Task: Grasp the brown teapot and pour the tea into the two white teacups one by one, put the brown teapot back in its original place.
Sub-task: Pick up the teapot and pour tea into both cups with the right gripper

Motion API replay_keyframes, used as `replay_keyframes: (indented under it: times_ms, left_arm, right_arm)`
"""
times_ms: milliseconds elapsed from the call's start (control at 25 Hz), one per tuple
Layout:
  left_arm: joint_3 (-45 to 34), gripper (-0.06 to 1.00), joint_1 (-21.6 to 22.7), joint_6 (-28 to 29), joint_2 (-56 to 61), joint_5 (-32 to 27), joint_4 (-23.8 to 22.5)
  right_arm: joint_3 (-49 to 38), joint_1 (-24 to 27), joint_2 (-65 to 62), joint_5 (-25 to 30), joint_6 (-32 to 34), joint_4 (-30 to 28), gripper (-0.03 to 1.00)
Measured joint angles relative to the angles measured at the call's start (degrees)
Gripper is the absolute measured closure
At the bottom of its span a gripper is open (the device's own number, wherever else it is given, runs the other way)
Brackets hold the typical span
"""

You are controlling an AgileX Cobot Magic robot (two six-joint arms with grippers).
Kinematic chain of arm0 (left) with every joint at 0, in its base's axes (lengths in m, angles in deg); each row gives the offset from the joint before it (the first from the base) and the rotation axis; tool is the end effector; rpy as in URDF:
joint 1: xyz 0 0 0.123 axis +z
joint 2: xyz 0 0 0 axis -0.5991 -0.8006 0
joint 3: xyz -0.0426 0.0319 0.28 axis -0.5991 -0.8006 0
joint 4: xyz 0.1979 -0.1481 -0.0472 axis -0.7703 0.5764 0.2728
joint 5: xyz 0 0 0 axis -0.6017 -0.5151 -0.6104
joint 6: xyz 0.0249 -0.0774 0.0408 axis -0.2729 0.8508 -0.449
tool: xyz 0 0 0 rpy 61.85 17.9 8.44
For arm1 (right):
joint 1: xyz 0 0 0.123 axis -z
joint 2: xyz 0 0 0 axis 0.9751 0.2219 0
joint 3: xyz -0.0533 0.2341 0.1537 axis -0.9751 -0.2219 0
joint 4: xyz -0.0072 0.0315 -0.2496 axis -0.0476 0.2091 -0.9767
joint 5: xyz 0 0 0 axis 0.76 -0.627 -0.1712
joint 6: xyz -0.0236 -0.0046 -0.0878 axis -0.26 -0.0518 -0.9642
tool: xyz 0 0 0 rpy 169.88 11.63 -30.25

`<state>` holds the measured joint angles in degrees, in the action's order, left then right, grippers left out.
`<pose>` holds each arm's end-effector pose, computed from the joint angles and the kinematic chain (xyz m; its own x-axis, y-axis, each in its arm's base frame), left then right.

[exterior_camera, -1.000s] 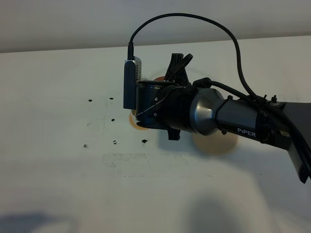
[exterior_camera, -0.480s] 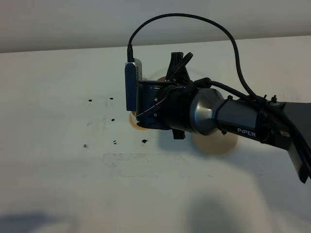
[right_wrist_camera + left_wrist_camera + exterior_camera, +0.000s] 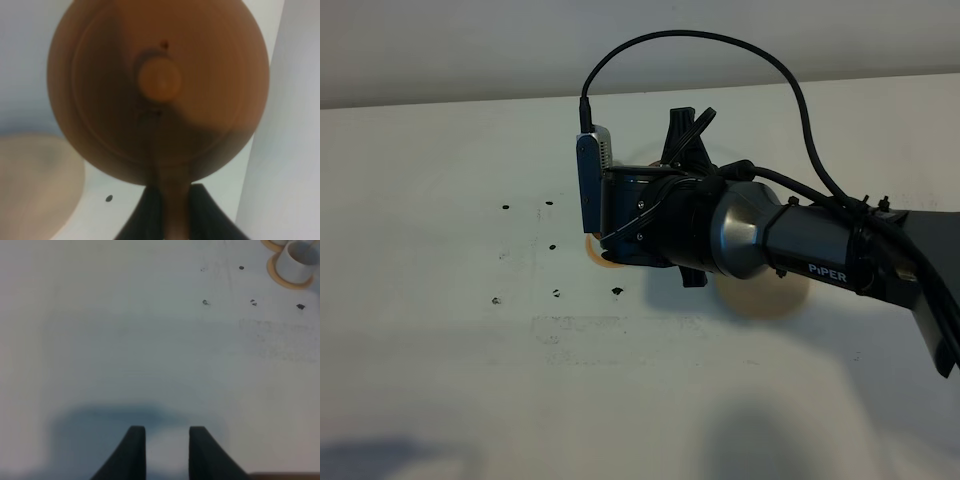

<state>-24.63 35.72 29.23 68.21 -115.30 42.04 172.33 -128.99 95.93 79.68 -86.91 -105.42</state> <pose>0.0081 -0.0038 0.2644 -0.5445 -0.0549 -0.8369 0.0175 0.9969 -0.0768 0.3164 0.3007 0.1928 -0.1796 -0.9661 0.1852 -0.7175 -0.0002 -0.6966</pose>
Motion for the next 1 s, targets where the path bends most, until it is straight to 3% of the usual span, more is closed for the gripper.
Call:
replay_keyframes:
  times_ms: [1000]
  left_arm:
    - [0.0,0.74,0.0,0.0,0.0,0.0,0.0]
  right_arm:
    - [0.0,0.0,0.0,-0.8,-2.6,-4.1,0.87]
